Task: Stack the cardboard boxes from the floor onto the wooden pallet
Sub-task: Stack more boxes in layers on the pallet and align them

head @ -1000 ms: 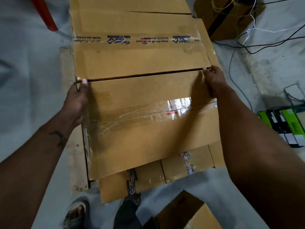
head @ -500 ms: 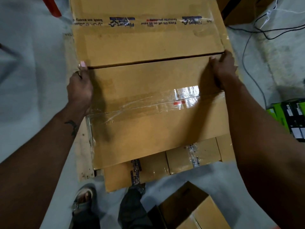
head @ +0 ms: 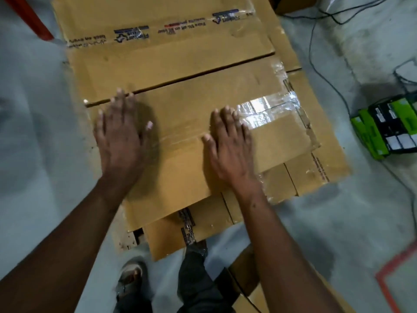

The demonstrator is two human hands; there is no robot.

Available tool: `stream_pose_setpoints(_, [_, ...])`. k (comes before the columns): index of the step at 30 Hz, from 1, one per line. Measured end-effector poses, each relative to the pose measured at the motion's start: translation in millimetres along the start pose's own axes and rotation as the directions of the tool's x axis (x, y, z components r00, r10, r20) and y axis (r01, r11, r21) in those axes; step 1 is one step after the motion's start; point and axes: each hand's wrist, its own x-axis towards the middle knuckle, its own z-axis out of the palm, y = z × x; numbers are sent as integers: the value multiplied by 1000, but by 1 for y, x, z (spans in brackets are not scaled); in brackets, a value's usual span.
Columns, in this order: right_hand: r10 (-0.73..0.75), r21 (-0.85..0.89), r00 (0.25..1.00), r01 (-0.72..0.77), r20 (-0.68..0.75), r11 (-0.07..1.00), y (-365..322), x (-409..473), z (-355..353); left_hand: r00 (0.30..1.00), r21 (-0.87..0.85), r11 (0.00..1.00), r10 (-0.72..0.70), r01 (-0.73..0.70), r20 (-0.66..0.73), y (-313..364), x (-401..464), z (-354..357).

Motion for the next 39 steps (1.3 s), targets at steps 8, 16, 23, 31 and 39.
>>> stream_pose_setpoints(8, [240,32,969,-238,-60,971,14,-166,21,912,62,959,242,-277,330,69,-156,12])
stream_pose_setpoints(16, [589,14,805,-590,-69,807,34,-348,36,726,-67,858,469,-509,503,63,-248,-31])
stream_pose_setpoints(23, [851,159,518,-836,-87,525,26,-511,57,621,-222,839,523,-497,584,63,-298,-29])
stream_pose_setpoints(31, [996,311,70,-947,-45,81,31,-686,130,455,-287,798,553,-530,698,100,-403,30])
stream_pose_setpoints(39, [961,339,-250,-900,116,-275,-13,-877,243,237,-393,785,547,-479,803,90,-594,76])
